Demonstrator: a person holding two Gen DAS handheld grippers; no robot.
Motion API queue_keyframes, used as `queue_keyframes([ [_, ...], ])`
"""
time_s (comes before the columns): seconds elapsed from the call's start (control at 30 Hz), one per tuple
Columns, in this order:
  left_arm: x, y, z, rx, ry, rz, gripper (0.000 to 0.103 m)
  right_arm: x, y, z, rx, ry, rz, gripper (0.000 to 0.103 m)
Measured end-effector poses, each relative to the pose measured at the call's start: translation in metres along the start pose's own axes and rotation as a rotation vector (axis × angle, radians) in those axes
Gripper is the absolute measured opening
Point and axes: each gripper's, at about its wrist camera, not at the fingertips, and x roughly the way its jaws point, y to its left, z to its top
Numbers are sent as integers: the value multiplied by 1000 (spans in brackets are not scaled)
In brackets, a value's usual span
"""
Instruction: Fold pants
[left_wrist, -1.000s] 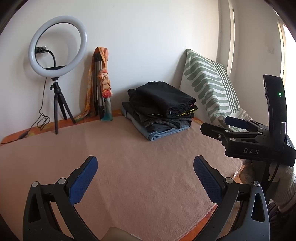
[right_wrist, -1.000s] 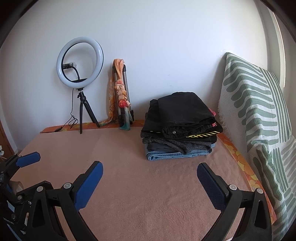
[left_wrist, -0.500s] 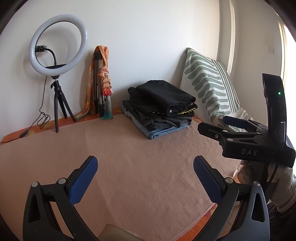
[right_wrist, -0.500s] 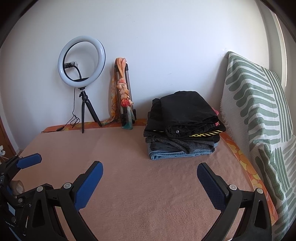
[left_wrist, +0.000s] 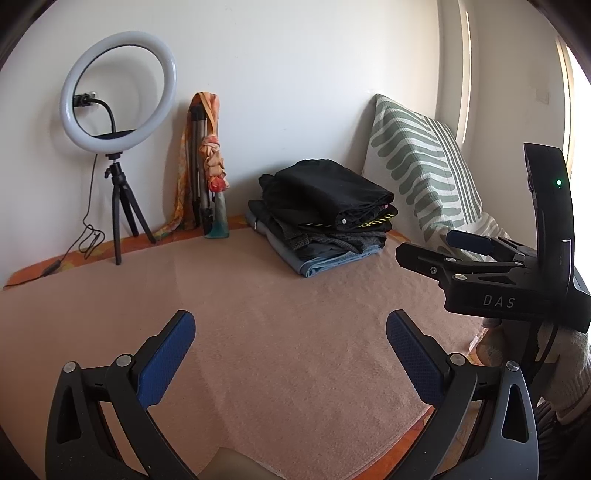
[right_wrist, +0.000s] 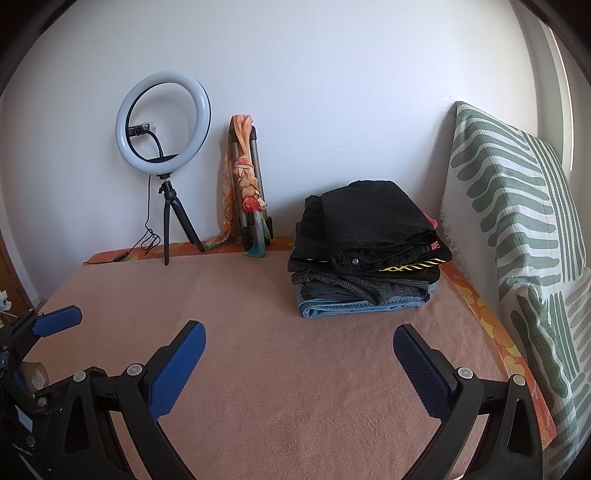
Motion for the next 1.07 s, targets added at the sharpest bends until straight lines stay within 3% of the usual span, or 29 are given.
queue_keyframes([
  [1.07, -4, 3, 1, 6, -10, 18, 103, 2, 3, -3, 0, 7, 8, 103],
])
